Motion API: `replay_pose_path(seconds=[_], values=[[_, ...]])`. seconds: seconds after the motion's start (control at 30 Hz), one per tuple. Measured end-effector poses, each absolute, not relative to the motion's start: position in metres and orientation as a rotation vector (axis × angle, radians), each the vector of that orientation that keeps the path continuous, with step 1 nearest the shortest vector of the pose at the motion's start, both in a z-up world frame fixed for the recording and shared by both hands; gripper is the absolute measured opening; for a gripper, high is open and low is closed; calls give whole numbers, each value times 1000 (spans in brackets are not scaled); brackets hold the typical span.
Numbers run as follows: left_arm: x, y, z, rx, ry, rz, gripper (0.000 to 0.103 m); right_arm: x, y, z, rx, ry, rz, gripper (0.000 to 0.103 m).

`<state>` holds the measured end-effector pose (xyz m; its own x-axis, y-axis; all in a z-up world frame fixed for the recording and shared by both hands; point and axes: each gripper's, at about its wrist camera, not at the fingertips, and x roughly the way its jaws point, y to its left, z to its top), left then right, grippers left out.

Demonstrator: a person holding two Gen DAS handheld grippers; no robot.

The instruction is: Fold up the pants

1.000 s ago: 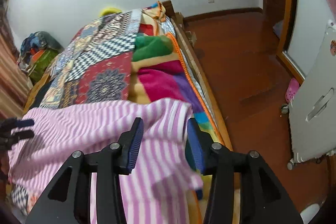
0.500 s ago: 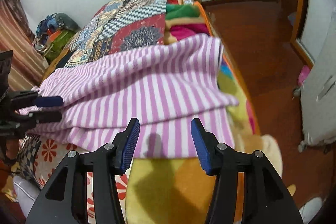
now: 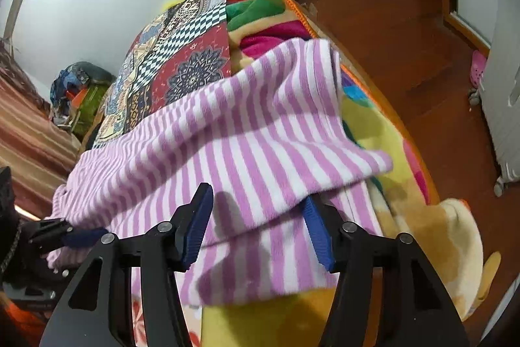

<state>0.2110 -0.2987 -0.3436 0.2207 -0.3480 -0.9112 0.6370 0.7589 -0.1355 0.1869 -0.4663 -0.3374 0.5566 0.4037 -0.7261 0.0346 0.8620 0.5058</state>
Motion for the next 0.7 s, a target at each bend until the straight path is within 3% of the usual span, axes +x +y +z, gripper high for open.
replay_pose_path(seconds=[0.07, 0.2, 0.7], values=[[214, -299, -344, 291, 1157, -685, 17, 186, -466, -336, 485, 948, 216, 47], [220, -296, -345, 261, 1162, -684, 6, 184, -474, -333, 501, 916, 214, 11], [192, -296, -314, 257, 1073, -741, 5, 143, -479, -300, 454, 838, 199, 6]])
